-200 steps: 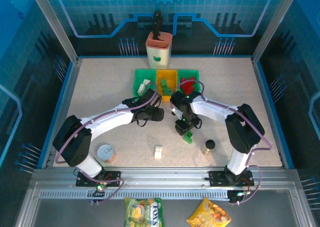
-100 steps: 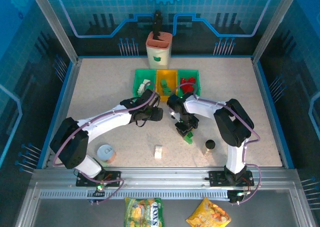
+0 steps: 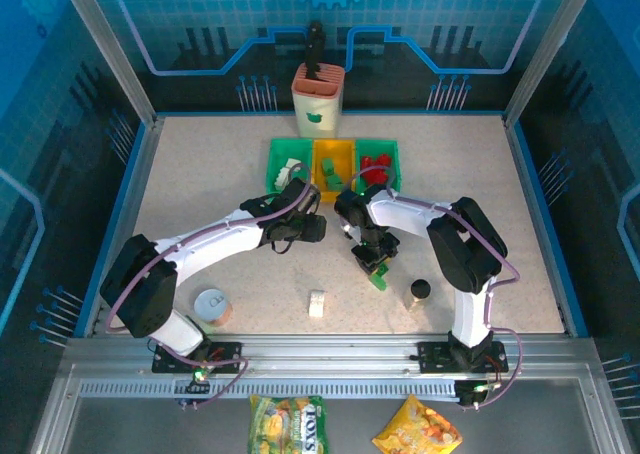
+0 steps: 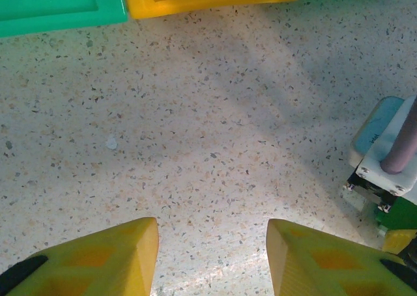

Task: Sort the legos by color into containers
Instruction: Pick up the lego from the bottom-center of the table.

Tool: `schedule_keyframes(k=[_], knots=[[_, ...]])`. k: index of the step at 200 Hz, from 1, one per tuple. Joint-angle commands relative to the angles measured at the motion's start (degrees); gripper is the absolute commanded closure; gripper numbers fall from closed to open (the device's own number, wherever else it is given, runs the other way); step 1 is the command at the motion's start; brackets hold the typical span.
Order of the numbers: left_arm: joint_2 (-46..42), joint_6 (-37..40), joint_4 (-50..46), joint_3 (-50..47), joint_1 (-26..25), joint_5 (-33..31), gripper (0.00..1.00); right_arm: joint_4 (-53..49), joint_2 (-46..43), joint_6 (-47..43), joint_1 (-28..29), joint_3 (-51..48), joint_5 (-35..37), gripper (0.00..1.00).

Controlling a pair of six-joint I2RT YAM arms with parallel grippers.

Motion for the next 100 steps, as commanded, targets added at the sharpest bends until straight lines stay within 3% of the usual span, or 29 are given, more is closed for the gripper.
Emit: schedule_keyframes(k=[1, 100], knots=[[-1.12, -1.22, 1.07, -0.17, 0.69, -0.76, 0.52, -2.10, -0.51, 1.45, 0.62, 1.08, -0.58, 0.60], [-5.61, -1.40, -1.41, -3.09, 3.69, -0.60, 0.52, -2.56, -1.02, 2.09, 0.64, 5.95, 0.18, 0.63]])
